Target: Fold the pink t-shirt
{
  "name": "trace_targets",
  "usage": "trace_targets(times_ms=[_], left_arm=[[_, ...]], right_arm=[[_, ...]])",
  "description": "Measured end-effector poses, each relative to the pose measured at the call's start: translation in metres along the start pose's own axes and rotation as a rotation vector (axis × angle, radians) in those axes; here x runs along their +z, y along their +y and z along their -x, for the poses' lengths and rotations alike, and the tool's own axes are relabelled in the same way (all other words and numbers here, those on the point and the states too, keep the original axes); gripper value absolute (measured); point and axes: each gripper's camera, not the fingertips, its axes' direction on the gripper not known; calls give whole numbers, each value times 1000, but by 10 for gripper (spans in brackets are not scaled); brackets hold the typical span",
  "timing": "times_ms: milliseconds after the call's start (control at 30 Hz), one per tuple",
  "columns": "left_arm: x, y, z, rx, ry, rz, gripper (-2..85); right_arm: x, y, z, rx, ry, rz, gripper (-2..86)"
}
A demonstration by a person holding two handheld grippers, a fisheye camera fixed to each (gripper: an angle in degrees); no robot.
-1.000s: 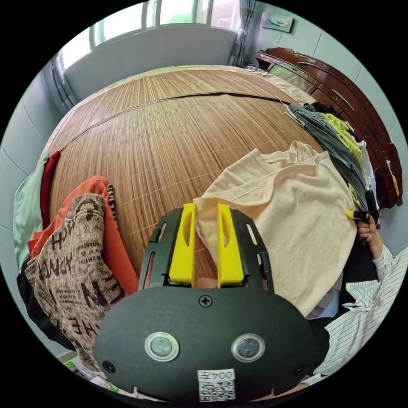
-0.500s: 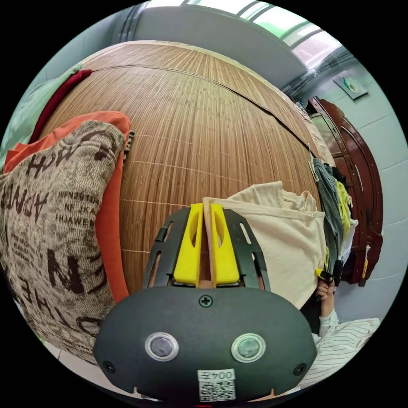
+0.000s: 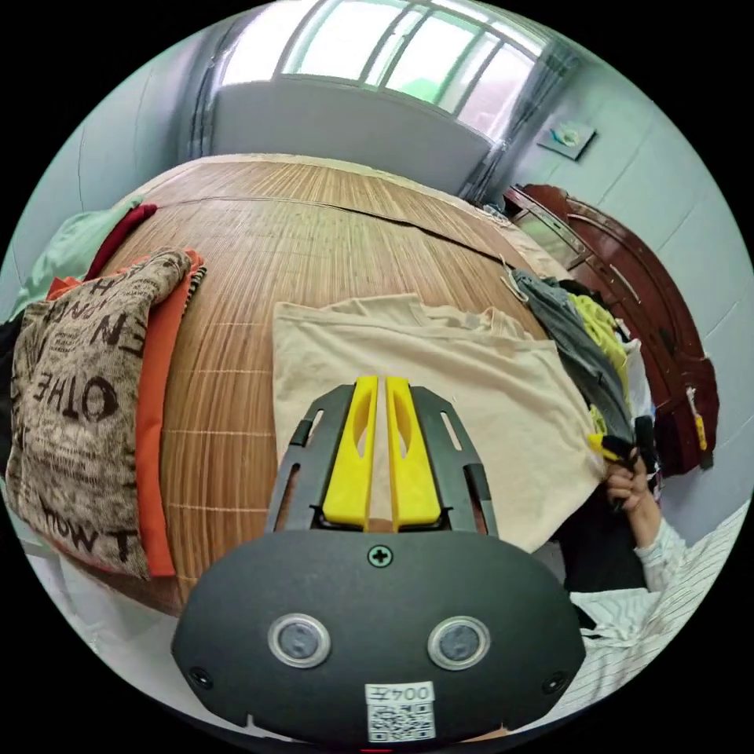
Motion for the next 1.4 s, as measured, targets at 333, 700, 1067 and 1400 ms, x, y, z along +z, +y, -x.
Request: trace_targets(times_ms=[333, 700, 1067, 1400], left_arm=[[25, 42, 32, -134, 171, 68, 2], [24, 67, 46, -164, 254, 12, 1], [24, 76, 46, -168, 263, 6, 1], [26, 80, 47, -176, 283, 1, 1]], right_arm=[[102, -89, 124, -547, 426, 95, 70], [260, -161, 146, -752, 540, 449, -2], [277, -182, 157, -678, 480, 405, 63], [306, -186, 152, -768, 380, 567, 85]])
